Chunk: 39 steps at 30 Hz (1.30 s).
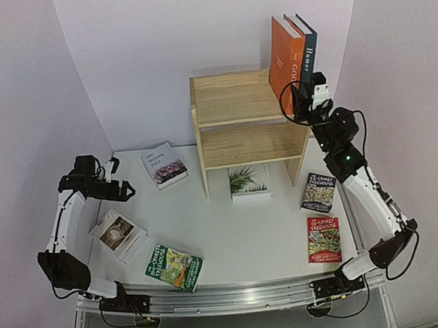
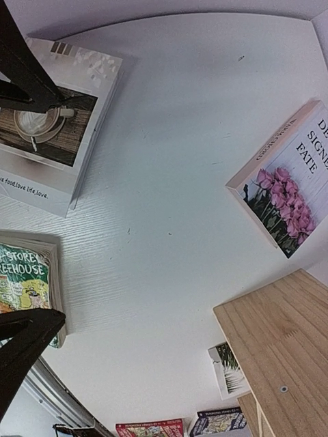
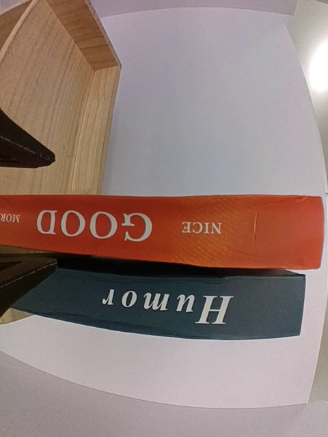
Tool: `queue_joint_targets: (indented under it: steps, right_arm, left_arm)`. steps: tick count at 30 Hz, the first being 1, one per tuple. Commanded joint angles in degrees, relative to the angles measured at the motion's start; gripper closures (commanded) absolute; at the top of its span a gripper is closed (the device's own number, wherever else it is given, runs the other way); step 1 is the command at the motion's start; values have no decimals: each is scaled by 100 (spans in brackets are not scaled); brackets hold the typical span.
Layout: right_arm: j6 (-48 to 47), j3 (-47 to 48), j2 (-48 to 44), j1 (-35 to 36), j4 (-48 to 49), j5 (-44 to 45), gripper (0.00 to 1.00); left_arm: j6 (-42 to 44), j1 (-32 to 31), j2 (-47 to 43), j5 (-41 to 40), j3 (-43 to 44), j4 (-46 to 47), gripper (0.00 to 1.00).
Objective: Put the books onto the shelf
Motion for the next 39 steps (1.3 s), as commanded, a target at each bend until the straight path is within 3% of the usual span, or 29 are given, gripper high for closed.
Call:
queue_joint_targets:
  steps: [1, 8, 14, 23, 39]
  right_arm:
    - [270, -140, -210, 26, -99, -445, 62]
    - [324, 168, 194, 27, -218, -131, 72]
    - [403, 378, 490, 24, -233, 37, 75]
    - [325, 807, 891, 28, -205, 1043, 100]
    - [387, 541, 818, 26, 68, 1010, 100]
  left_arm:
    - [60, 1, 47, 129, 266, 33, 0]
    - [50, 1, 33, 164, 261, 25, 0]
    - [59, 1, -24, 134, 215, 24, 0]
    - [68, 1, -6, 146, 236, 28, 0]
    - [96, 1, -12, 105, 188, 46, 0]
